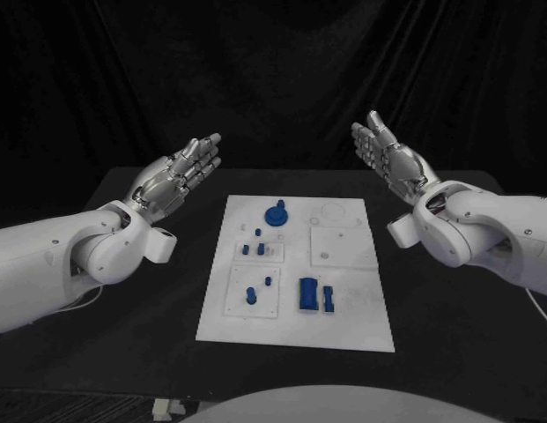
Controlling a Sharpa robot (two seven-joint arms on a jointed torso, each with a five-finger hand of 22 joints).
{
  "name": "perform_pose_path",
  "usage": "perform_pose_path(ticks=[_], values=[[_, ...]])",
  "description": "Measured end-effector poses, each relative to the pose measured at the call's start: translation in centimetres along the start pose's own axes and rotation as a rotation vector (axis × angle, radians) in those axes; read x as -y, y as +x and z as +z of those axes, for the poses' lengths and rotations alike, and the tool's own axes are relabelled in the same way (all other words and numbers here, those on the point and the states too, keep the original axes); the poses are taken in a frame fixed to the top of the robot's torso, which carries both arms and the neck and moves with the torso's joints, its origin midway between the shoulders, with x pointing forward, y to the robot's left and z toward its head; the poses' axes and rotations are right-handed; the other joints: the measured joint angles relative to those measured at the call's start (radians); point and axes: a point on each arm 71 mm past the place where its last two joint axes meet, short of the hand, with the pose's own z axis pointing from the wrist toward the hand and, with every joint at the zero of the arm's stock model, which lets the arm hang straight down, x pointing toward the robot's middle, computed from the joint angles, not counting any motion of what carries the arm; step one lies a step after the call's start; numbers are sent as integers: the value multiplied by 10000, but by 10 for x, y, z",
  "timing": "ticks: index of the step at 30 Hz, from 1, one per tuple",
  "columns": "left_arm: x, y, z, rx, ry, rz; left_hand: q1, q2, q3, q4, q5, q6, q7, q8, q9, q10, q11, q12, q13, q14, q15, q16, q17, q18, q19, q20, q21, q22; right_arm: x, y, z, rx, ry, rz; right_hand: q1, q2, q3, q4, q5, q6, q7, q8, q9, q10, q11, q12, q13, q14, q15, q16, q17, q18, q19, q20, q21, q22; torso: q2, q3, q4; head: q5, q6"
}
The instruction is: Assemble the parts on the task board
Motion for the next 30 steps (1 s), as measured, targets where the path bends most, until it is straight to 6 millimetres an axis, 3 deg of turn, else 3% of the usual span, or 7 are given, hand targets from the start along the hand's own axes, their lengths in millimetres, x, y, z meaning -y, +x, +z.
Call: perform_pose_path(ticks=[3, 7, 10, 15, 18, 20, 30], values=[[-2, 7, 4, 243, 28, -13, -972, -131, 218, -218, -184, -283, -10, -16, -26, -68, 3, -275, -16, 0, 0, 0, 0, -157, 21, -26, 0, 0, 0, 13, 5, 225, -38, 578, -938, -17, 2, 1, 0, -30, -3, 0, -5, 1, 0, 0, 0, 0, 0, 0, 0, 1, 0, 0, 0, 0, -58, -1, -96, 29, 315], [-7, 20, 12, 871, -8, -29, -2207, -471, 495, -495, -415, -646, -15, -16, -38, -71, 0, -635, -26, 0, 1, 0, 1, -175, -2, -74, 0, 0, 6, 38, 10, 803, 83, 1715, -1040, -26, 1, 2, 0, -30, -3, 0, -6, 1, 1, 1, 0, 0, 0, 0, 0, 1, 0, 1, 0, 1, -186, -1, -309, 92, 951], [-10, 30, 16, 1452, -78, -17, -2934, -736, 658, -657, -553, -858, -16, -54, -48, -106, 34, -771, -32, 0, 1, 0, 2, -469, -3, -75, 0, 0, 11, 50, 11, 1350, 281, 2438, -1039, -28, 0, 3, 0, -30, -3, 0, -6, 1, 1, 1, 1, 0, 0, 0, 0, 2, 0, 1, 0, 1, -288, 0, -473, 137, 1377], [-16, 43, 22, 2573, -297, 27, -3981, -981, 892, -892, -940, -1135, -29, -54, -55, -106, 34, -846, -38, 0, 1, 0, 3, -860, -2, -74, 0, 1, 16, 59, 11, 2226, 606, 3198, -1039, -28, 0, 3, 0, -29, -2, 0, -6, 2, 1, 1, 1, 0, 1, 0, 1, 2, 0, 1, 0, 2, -428, 0, -696, 188, 1906], [-19, 50, 24, 3286, -531, 54, -4526, -1055, 1086, -1142, -1206, -1270, -37, -54, -56, -106, 34, -894, -38, 0, 1, 0, 4, -863, -2, -74, 0, 1, 19, 61, 11, 2606, 784, 3444, -1038, -28, 0, 3, 0, -29, -2, 0, -5, 2, 1, 1, 1, 0, 1, 0, 1, 3, 1, 1, 0, 2, -483, 0, -794, 203, 2083], [-21, 53, 24, 3700, -675, 88, -4846, -1091, 1291, -1348, -1319, -1350, 3, -54, -56, -106, 34, -894, -38, 0, 1, 0, 5, -1016, -2, -74, 0, 1, 20, 60, 10, 2779, 845, 3512, -1038, -28, 0, 3, 0, -29, -2, 0, -5, 2, 1, 1, 2, 0, 1, 0, 2, 3, 1, 1, 0, 2, -515, 1, -838, 214, 2163], [-27, 55, 22, 5277, -1365, 323, -6111, -1153, 1800, -1797, -1531, -2108, -20, -54, -55, -106, 34, -932, -36, 0, 2, 0, 7, -1015, -2, -74, 0, -6, 21, 57, 9, 3218, 947, 3614, -1038, -28, -1, 3, 1, -29, -2, 0, -3, 3, 2, 2, 2, 0, 1, 0, 2, 4, 1, 2, 1, 3, -552, 2, -905, 220, 2213]])
